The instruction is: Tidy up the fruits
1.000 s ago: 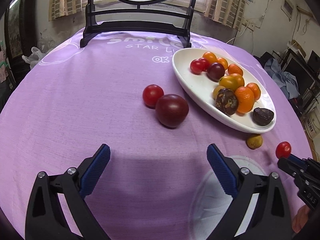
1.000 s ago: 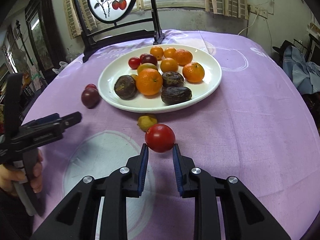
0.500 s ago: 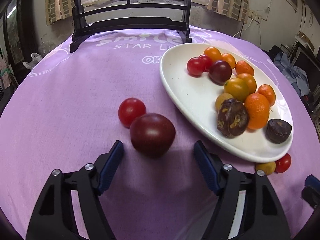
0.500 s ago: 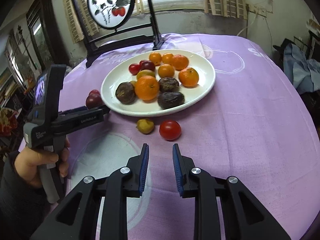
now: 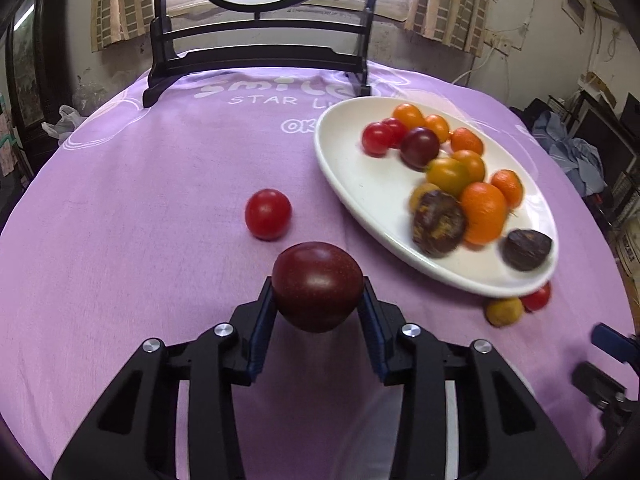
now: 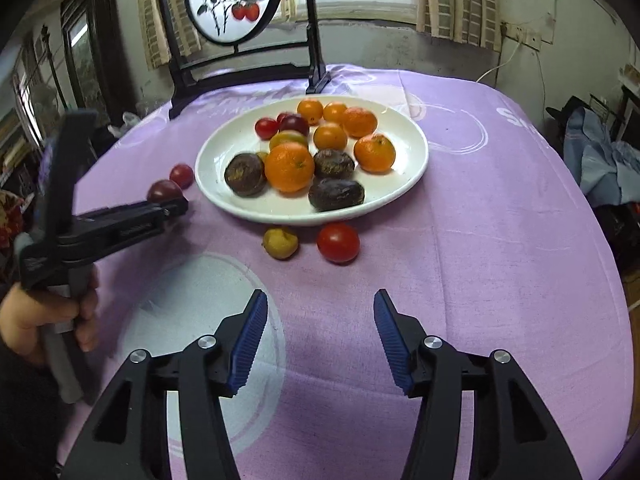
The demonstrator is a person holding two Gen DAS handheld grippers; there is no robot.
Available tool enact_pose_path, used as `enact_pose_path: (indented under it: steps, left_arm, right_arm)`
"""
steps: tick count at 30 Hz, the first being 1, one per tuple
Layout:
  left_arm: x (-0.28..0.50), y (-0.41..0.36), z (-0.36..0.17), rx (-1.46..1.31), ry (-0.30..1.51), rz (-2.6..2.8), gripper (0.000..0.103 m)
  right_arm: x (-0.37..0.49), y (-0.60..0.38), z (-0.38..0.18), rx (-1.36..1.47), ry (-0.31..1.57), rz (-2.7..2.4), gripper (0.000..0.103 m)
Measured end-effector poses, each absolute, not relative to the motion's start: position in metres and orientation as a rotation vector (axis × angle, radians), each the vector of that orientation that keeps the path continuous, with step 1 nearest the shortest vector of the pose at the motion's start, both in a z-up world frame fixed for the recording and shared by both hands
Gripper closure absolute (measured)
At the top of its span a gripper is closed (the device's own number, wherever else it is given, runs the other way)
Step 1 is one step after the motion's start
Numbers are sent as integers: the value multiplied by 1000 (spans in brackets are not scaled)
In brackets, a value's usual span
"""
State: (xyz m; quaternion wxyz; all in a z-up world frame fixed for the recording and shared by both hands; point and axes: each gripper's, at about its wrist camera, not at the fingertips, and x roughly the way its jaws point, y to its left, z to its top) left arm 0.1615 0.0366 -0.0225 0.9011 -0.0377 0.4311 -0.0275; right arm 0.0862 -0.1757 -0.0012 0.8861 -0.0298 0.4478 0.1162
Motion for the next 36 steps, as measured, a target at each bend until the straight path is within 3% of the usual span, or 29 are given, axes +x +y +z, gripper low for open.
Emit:
enact_pose_path:
  steps: [7, 19, 21, 28, 36]
  left_arm:
    - [138, 29, -17, -74, 884, -129, 63]
    - [139, 37, -15, -95, 881, -137, 63]
    - [140, 37, -16, -96, 886, -142, 63]
    - [140, 35, -18, -90, 886, -155, 63]
    - [125, 31, 3, -103, 838, -200, 63]
  right_arm:
    - [104, -178, -28, -82, 973, 162, 50]
    - [142, -151, -34, -172, 949, 116, 64]
    - [148, -154, -34, -168, 943, 92, 72]
    - [146, -166, -29, -101, 938, 104, 73]
    - [107, -188, 15, -6, 830, 169, 73]
